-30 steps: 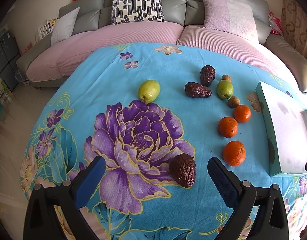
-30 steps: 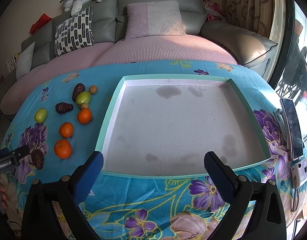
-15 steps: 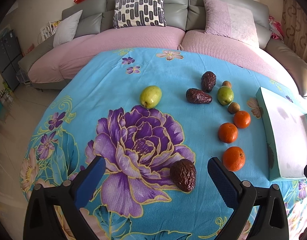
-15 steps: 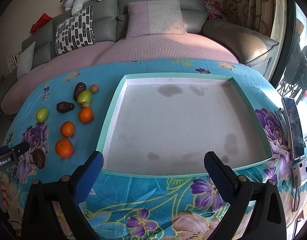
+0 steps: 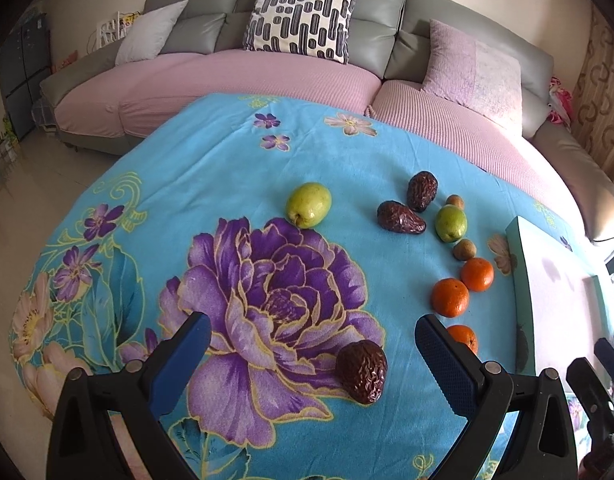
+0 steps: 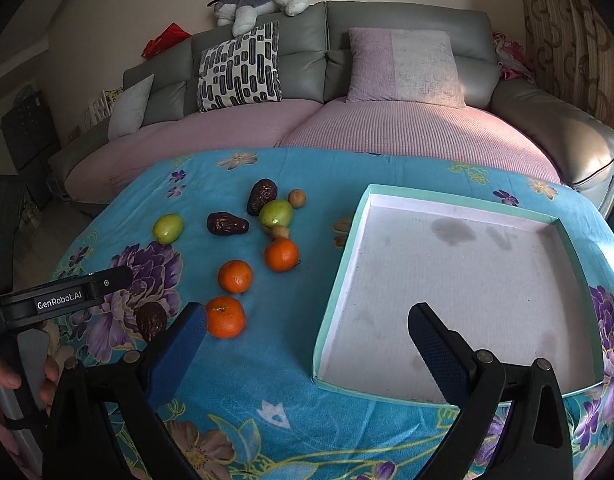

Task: Organize fruits
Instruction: 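Grasp the dark date with the left tool while the right tool grasps an orange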

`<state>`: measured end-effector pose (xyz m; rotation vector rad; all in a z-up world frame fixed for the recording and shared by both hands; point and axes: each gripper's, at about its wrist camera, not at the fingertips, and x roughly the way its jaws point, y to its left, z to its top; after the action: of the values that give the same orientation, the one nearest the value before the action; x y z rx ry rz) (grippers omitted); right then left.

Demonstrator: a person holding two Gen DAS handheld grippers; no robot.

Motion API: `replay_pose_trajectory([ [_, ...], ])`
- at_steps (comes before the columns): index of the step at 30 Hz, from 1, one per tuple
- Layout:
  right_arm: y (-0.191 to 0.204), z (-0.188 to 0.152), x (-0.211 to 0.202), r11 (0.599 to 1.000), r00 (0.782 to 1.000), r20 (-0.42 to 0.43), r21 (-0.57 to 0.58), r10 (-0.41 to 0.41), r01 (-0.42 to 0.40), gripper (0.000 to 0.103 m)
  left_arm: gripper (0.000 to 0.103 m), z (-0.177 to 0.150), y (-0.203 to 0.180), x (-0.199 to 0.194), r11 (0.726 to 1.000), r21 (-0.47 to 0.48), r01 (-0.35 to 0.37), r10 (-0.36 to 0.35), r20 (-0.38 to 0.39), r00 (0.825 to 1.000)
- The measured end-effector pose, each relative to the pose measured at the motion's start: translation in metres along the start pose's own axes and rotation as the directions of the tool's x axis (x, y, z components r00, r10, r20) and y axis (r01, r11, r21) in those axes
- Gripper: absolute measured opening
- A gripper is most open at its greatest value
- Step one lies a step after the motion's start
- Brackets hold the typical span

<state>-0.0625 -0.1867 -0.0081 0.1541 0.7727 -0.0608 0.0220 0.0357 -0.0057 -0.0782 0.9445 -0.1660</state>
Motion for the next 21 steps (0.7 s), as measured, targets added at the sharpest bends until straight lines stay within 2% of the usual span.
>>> replay_pose_trajectory([
  [7, 0.005, 0.002, 0.017, 1.000, 1.000, -0.019, -0.024, 0.014, -0.015, 0.097, 0.101, -0.010, -0.010, 0.016, 1.000, 0.027, 0.005, -0.002, -0.088, 0.996],
  [9, 0.008, 0.003, 0.021, 0.999, 0.999, -0.023, -0.034, 0.023, -0.024, 0.093, 0.090, -0.012, -0.013, 0.020, 1.000, 0.030, 0.008, -0.005, -0.112, 0.994],
  [11, 0.010, 0.004, 0.026, 0.999, 0.999, -0.028, -0.034, 0.039, -0.040, 0.088, 0.083, -0.015, -0.016, 0.025, 0.999, 0.034, 0.009, -0.004, -0.136, 0.991],
  [13, 0.012, 0.004, 0.029, 0.998, 0.998, -0.033, -0.031, 0.051, -0.052, 0.087, 0.079, -0.016, -0.017, 0.030, 0.999, 0.033, 0.030, -0.025, -0.163, 0.986],
  [15, 0.013, 0.004, 0.032, 0.998, 0.998, -0.038, -0.037, 0.053, -0.054, 0.086, 0.061, -0.017, -0.020, 0.033, 0.998, 0.034, 0.053, -0.046, -0.179, 0.983],
  [18, 0.016, 0.003, 0.037, 0.998, 0.998, -0.050, -0.041, 0.049, -0.051, 0.079, 0.041, -0.018, -0.023, 0.037, 0.996, 0.032, 0.084, -0.076, -0.205, 0.976],
  [21, 0.017, 0.003, 0.040, 0.997, 0.996, -0.061, -0.040, 0.057, -0.060, 0.078, 0.037, -0.018, -0.026, 0.037, 0.995, 0.032, 0.095, -0.087, -0.207, 0.974],
])
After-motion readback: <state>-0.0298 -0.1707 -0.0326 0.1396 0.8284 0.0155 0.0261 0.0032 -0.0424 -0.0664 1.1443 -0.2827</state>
